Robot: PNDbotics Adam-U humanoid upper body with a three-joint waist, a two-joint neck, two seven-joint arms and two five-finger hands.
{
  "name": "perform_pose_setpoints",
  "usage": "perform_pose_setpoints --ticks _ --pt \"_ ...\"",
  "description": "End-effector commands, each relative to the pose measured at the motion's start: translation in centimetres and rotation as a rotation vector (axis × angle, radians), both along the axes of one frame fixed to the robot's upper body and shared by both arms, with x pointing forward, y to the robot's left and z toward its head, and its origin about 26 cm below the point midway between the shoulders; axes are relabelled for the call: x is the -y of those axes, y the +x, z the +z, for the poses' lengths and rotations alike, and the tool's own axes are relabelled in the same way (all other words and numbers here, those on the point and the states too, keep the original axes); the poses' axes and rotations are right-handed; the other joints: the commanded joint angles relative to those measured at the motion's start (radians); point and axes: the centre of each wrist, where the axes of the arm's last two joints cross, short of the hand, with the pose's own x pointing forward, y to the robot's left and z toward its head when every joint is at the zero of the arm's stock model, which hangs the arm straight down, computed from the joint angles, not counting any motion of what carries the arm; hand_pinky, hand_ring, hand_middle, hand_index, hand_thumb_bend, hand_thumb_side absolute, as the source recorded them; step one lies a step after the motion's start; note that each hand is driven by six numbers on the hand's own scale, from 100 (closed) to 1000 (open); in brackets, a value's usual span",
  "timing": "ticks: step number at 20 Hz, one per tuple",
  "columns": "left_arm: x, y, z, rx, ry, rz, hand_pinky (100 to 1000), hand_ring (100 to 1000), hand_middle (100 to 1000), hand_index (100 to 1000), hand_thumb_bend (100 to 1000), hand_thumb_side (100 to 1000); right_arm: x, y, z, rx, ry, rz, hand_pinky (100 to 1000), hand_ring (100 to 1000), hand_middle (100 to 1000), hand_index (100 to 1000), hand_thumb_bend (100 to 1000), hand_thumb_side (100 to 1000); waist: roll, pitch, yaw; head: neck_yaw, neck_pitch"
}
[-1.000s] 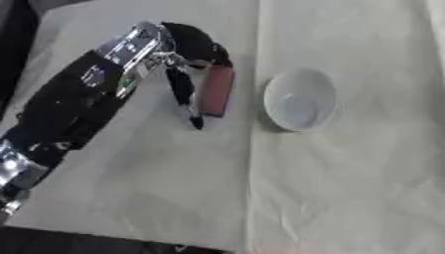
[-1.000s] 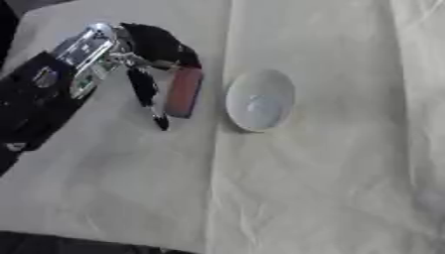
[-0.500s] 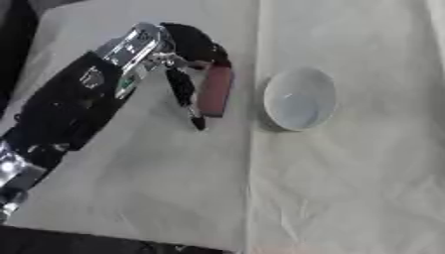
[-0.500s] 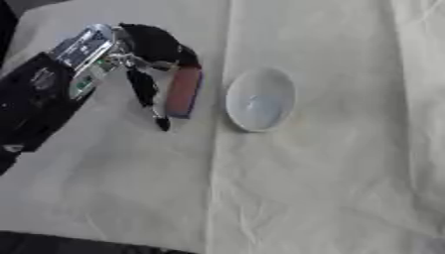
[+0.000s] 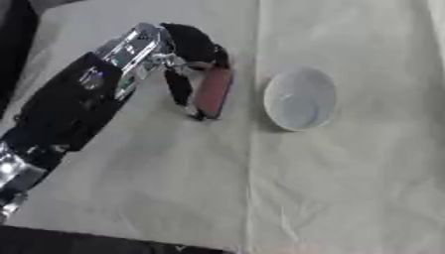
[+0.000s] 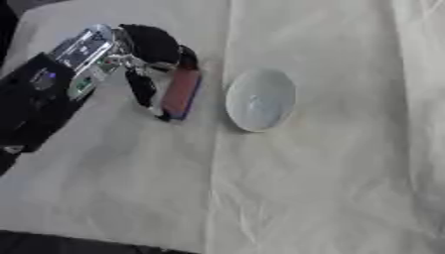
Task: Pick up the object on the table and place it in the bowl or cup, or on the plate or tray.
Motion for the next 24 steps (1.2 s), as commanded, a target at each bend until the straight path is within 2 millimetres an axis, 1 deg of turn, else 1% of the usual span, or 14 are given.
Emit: perform_pose_setpoints --ticks 1,2,3,7,10,11,15,20,24 --pt "-0.6 0.0 -0.7 0.003 0.037 0.010 573 593 688 779 523 593 -0.1 -0.7 0.8 0.038 -0.004 0.007 572 655 880 847 100 592 -0.009 -0.008 0.003 -0.002 -0.003" --pt "-0.6 0.0 -0.7 0.006 0.036 0.006 583 604 699 791 529 593 -0.1 -0.7 0.8 0.037 -0.004 0.007 573 655 880 847 100 591 -0.009 -0.008 0.004 -0.002 -0.003" --pt "-0.6 0.0 -0.7 0.009 0.036 0.004 571 592 688 779 519 590 -0.1 -0.7 0.8 0.037 -0.004 0.007 572 655 880 848 100 592 -0.009 -0.008 0.004 -0.002 -0.003" --pt "-0.6 -0.1 -0.6 0.021 0.033 -0.005 568 590 687 780 515 589 -0.1 -0.7 0.7 0.031 -0.004 0.005 571 653 880 849 100 592 -0.009 -0.009 0.007 -0.003 -0.003" --pt "-0.8 -0.2 -0.1 0.034 0.025 -0.008 567 590 687 780 509 586 0.0 -0.7 0.6 0.025 -0.002 0.002 570 653 880 850 100 596 -0.009 -0.011 0.011 -0.004 -0.003" --pt "-0.8 -0.3 0.1 0.044 0.026 -0.007 566 589 690 781 502 570 0.0 -0.7 0.6 0.023 -0.002 0.001 570 652 880 851 100 593 -0.009 -0.011 0.012 -0.005 -0.003" --pt "-1.6 -1.2 2.4 0.095 -0.005 -0.013 564 589 695 782 496 515 0.2 -0.7 0.4 0.014 -0.001 -0.004 569 652 880 851 100 593 -0.009 -0.016 0.021 -0.010 -0.003" --pt "-2.9 -2.7 6.7 0.179 -0.077 0.005 560 590 704 788 473 442 0.3 -0.7 0.1 0.001 0.003 -0.011 569 652 880 853 100 594 -0.009 -0.025 0.038 -0.017 -0.003" --pt "-3.8 -3.9 9.5 0.226 -0.126 0.027 567 592 712 790 475 402 0.5 -0.8 -0.2 -0.011 0.006 -0.017 569 652 880 854 100 596 -0.009 -0.033 0.056 -0.022 -0.003"
